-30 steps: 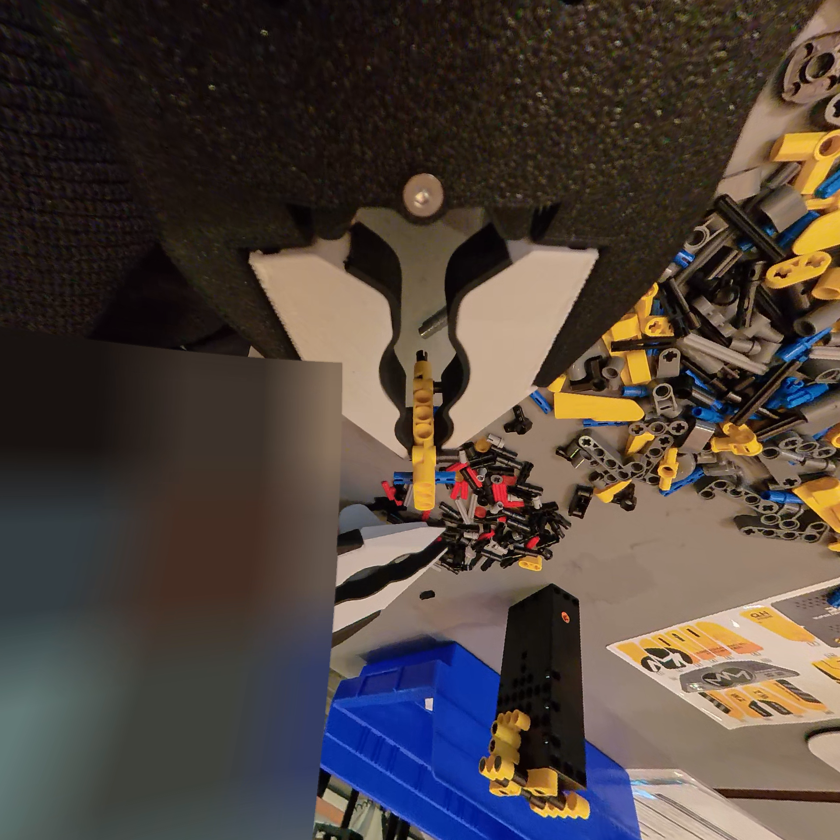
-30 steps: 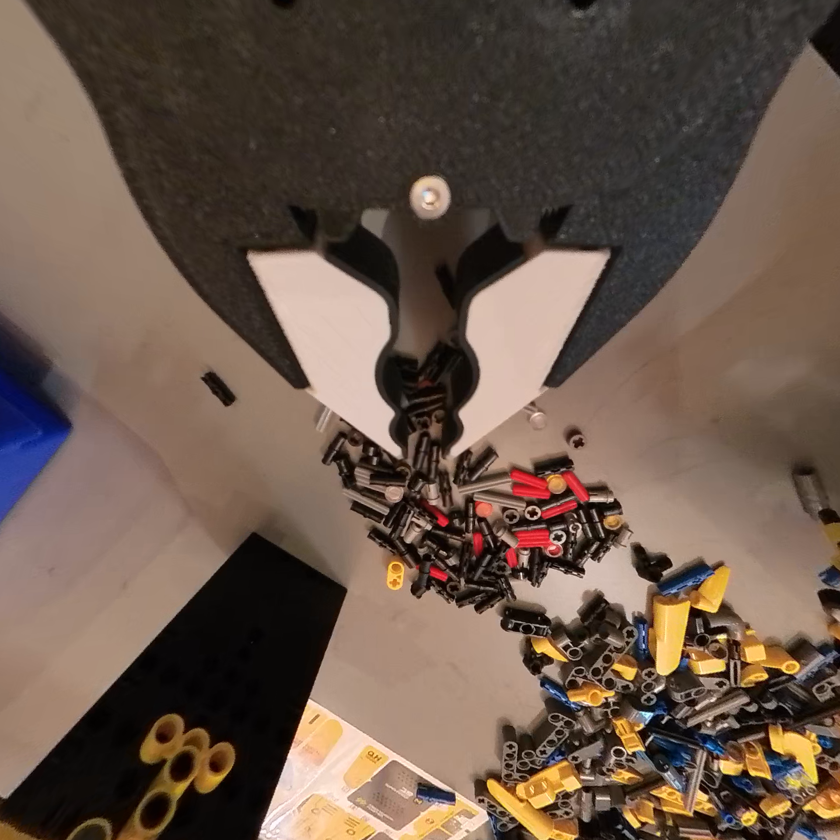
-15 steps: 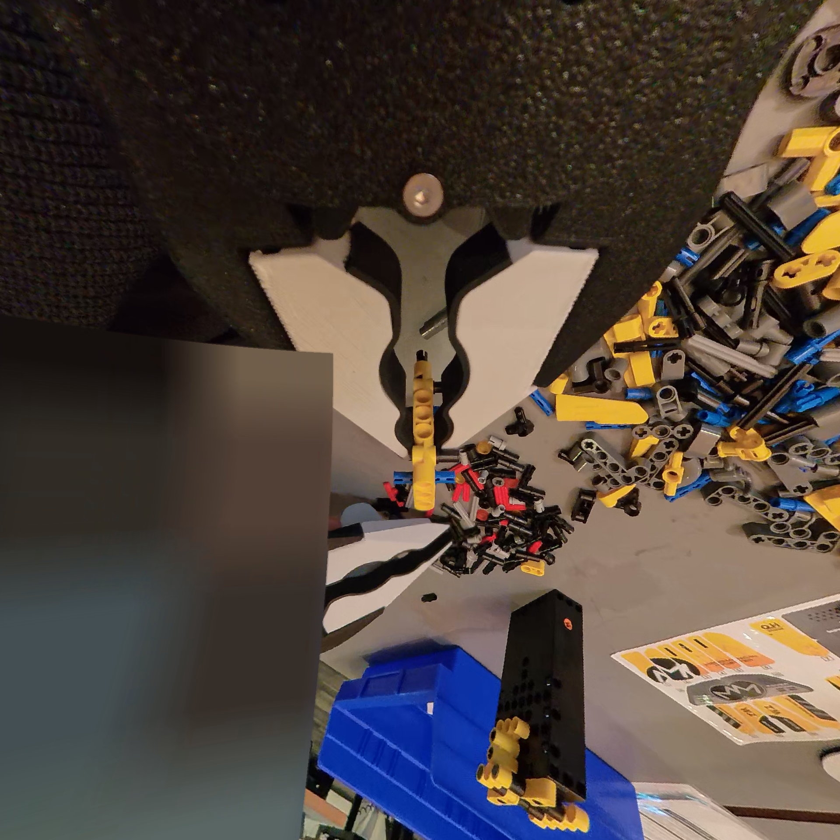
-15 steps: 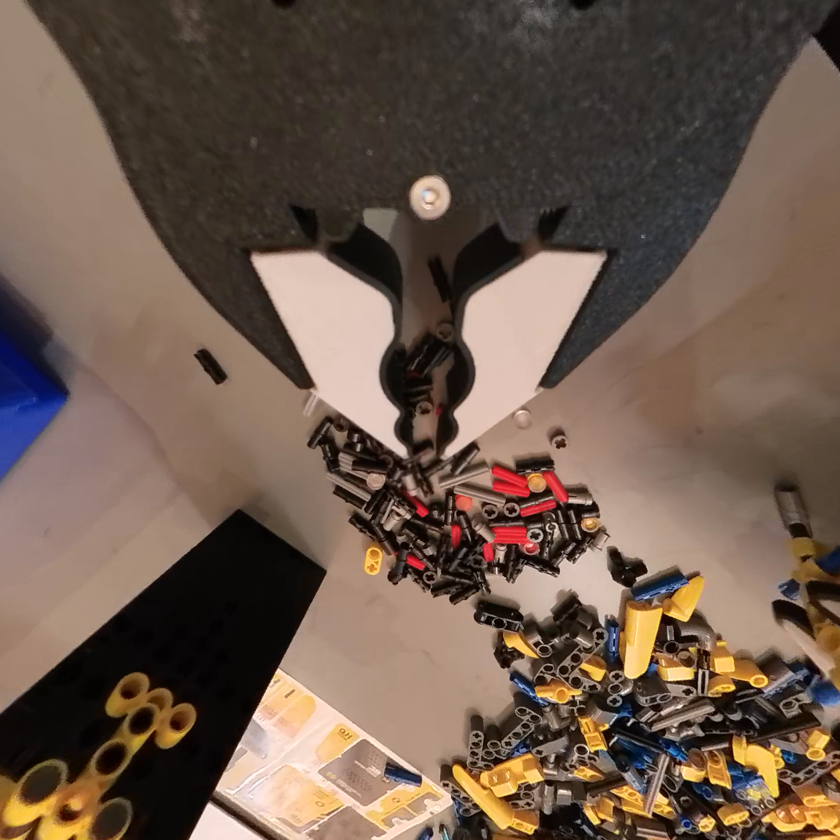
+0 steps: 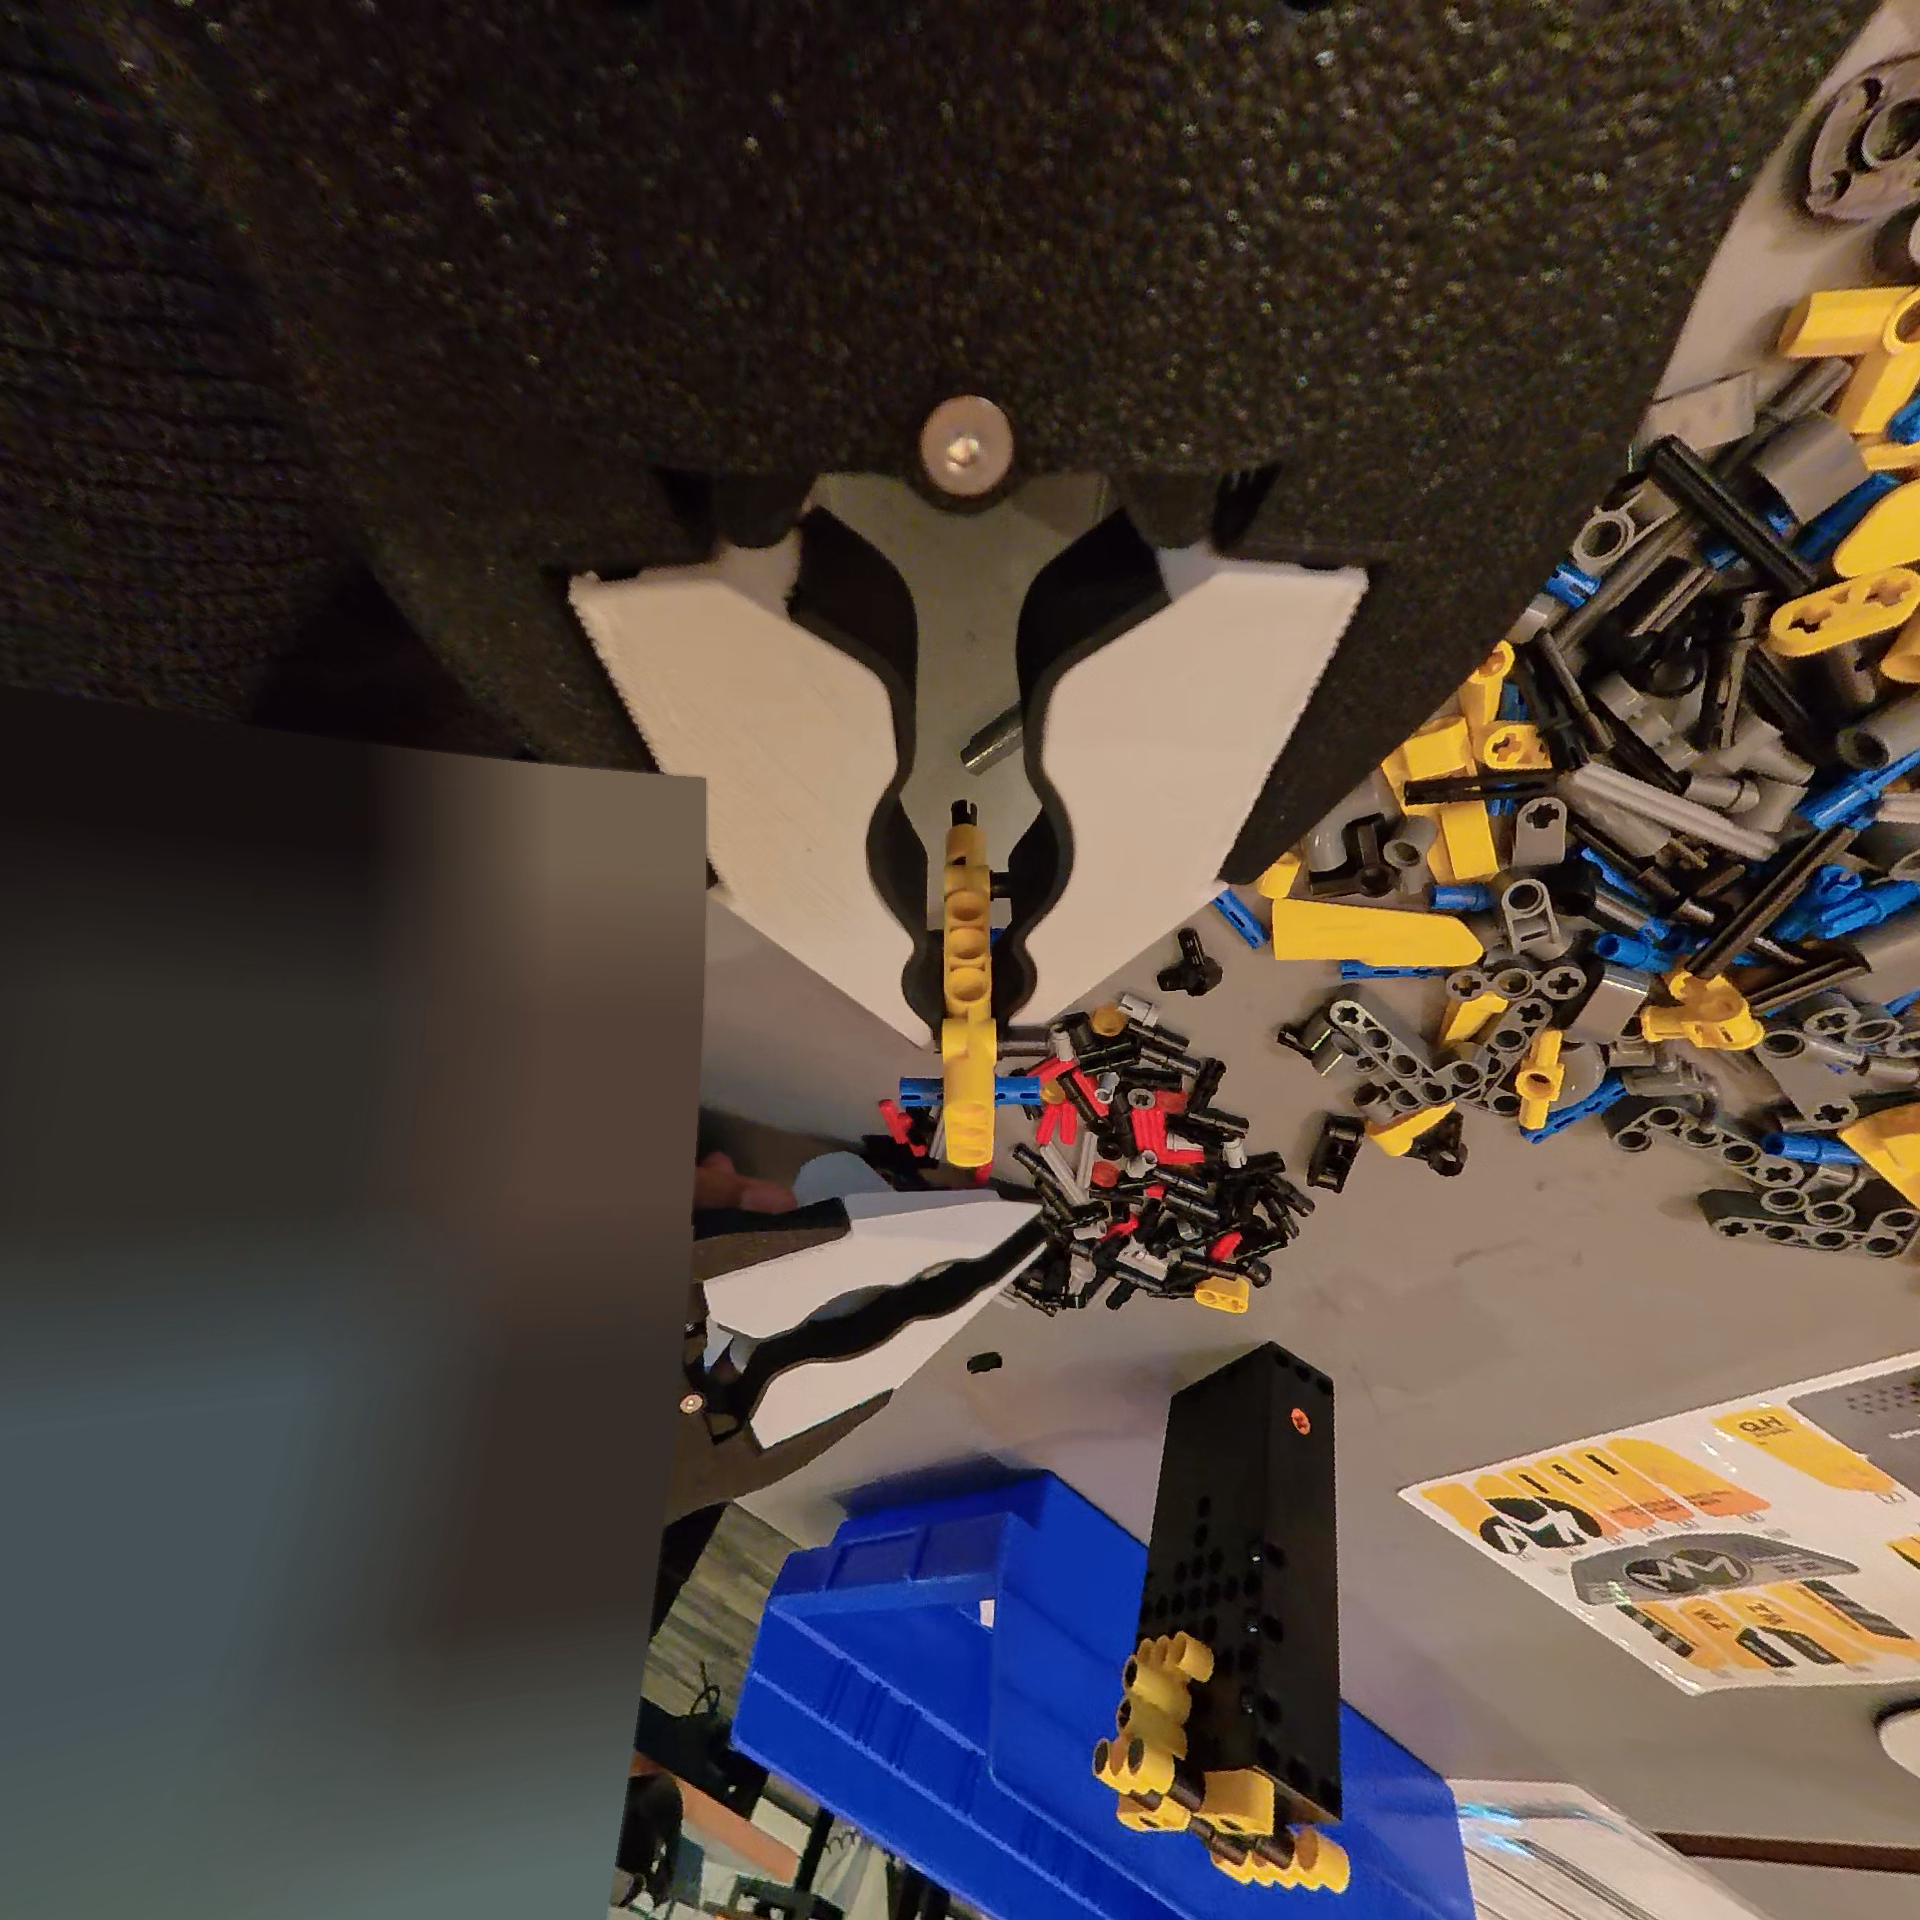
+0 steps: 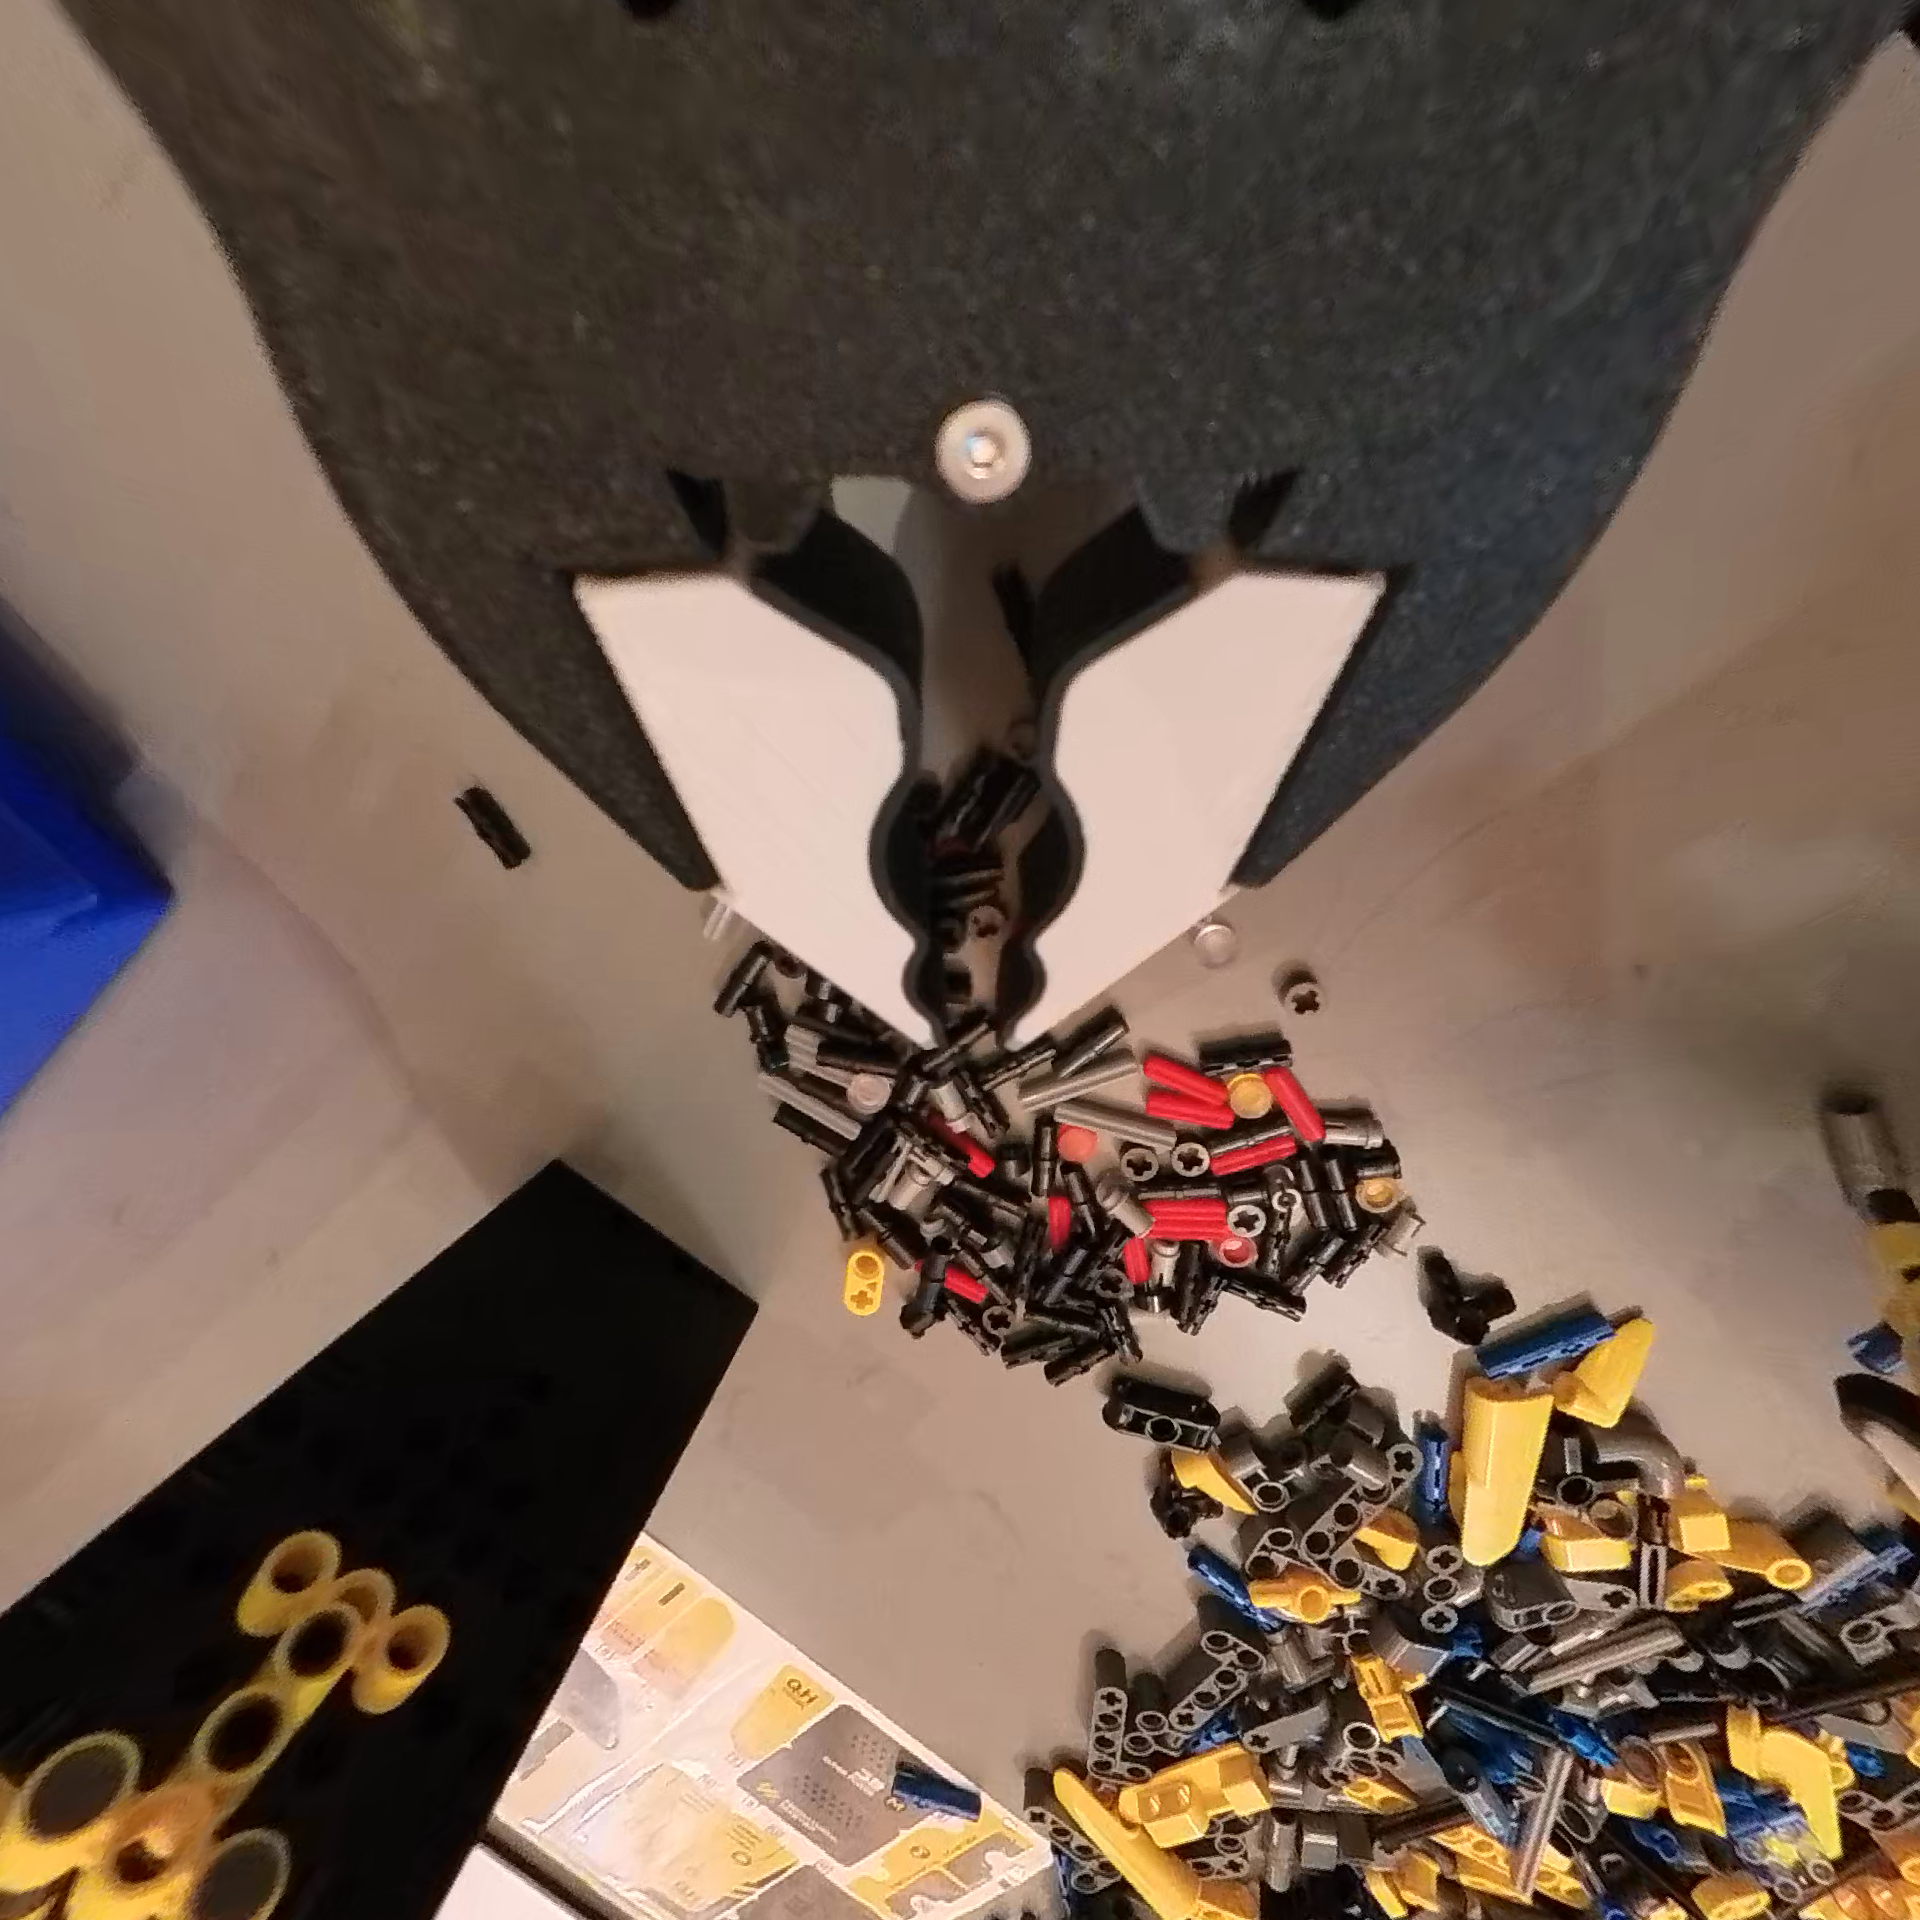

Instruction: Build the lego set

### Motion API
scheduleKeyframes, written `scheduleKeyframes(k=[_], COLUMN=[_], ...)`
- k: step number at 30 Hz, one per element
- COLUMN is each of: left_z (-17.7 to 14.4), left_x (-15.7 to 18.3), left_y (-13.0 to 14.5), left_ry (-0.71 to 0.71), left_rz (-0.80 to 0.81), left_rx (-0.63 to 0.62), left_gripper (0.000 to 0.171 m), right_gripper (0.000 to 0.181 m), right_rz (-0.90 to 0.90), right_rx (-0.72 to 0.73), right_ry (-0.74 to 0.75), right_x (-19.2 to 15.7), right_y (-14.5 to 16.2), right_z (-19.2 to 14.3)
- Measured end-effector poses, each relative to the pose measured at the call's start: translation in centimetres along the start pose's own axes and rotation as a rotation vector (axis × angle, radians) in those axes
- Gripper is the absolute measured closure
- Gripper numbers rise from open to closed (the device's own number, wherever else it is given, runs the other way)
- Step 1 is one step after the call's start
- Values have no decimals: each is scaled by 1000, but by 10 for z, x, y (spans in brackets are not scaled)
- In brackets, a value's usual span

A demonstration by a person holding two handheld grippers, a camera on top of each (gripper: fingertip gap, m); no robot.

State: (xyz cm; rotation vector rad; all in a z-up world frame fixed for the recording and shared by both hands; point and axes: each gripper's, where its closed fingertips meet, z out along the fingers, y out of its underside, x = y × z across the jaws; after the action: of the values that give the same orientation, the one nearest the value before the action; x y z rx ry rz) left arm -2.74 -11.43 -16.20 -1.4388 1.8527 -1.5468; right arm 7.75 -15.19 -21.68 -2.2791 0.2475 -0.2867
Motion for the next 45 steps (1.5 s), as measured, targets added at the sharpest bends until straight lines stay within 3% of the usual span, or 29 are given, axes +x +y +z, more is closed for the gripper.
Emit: scheduleKeyframes(k=[7,11,15,18,35,45], left_z=[-1,-1,-1,-1,-1,-1], left_x=[1,1,2,2,4,8], left_y=[-1,-1,-1,-1,0,1], left_ry=[-3,-5,-8,-9,-8,2], left_rz=[12,20,30,32,46,74], left_rx=[9,7,7,6,2,-1], left_gripper=[164,164,164,164,164,164], right_gripper=[172,172,172,172,160,177], right_rz=[24,29,-20,-80,-130,-91], right_rx=[86,168,81,-5,34,63], right_ry=[-67,-309,-545,-524,-318,-258], right_x=[-13,-60,-112,-117,-113,-113], right_y=[-10,-21,1,23,28,24], right_z=[-13,-34,-50,-50,-51,-48])
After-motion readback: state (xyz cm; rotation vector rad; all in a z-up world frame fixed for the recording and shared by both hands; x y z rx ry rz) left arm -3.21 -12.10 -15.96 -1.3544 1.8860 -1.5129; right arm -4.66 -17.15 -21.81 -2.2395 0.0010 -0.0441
